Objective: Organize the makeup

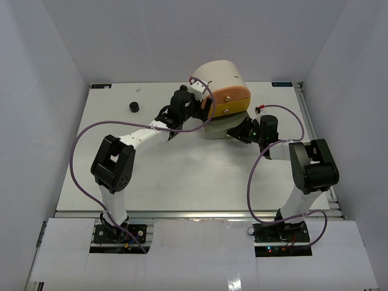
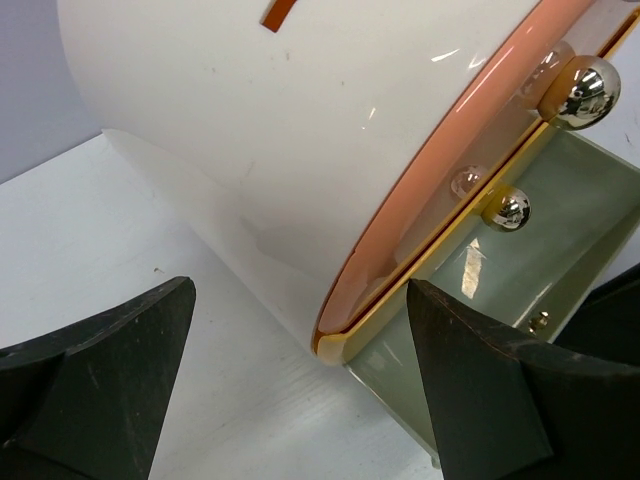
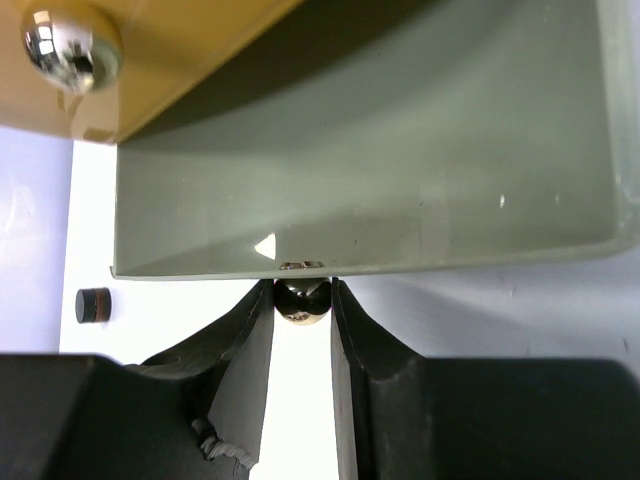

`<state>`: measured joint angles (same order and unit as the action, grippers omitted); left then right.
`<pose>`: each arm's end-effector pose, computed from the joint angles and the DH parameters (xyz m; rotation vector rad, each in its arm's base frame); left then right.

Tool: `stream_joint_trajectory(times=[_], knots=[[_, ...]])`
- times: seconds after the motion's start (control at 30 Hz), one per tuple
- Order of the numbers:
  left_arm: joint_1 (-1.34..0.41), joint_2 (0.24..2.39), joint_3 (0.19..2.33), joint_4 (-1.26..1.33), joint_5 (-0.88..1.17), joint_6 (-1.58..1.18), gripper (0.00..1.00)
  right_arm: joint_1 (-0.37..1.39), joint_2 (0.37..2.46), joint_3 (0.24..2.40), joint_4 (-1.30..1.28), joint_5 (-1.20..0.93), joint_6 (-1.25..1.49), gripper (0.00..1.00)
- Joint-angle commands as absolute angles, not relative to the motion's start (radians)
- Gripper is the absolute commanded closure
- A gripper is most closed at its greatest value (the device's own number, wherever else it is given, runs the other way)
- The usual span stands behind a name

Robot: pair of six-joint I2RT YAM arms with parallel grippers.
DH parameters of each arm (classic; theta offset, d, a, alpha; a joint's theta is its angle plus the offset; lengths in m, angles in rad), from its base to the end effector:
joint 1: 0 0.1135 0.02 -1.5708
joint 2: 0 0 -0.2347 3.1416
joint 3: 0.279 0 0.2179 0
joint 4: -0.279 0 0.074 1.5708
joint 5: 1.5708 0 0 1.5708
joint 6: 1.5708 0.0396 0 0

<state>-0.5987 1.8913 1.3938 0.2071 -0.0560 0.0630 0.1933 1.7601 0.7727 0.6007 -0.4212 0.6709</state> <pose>0.3444 -0.2323 0.2565 0.5713 1.7836 -0.3186 0.3224 0.0796 0.1607 0.1967 2.0426 0.9664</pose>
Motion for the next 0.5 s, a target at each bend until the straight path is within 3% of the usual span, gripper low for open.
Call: stream_joint_trajectory(times=[0.0, 0.2, 0.3, 0.43, 0.47], knots=[[-0.601, 1.875, 1.433, 0.177, -0.071, 0.041, 0.02, 0.19, 1.695, 0.733, 0.612, -0.432, 0.626, 0.86], [-0.601, 1.82, 1.4, 0.181, -0.021, 0.01, 0.02, 0.189, 1.671, 0.71, 0.595, -0.448, 0.6, 0.78], [-0.601, 1.755, 1.361, 0.185, 0.035, -0.024, 0.02, 0.184, 1.675, 0.719, 0.595, -0.469, 0.594, 0.64], [-0.601, 1.64, 1.29, 0.177, 0.067, -0.059, 0.02, 0.178, 1.67, 0.737, 0.597, -0.525, 0.58, 0.33], [-0.601, 1.6, 1.266, 0.171, 0.065, -0.066, 0.02, 0.173, 1.666, 0.738, 0.594, -0.531, 0.577, 0.3]])
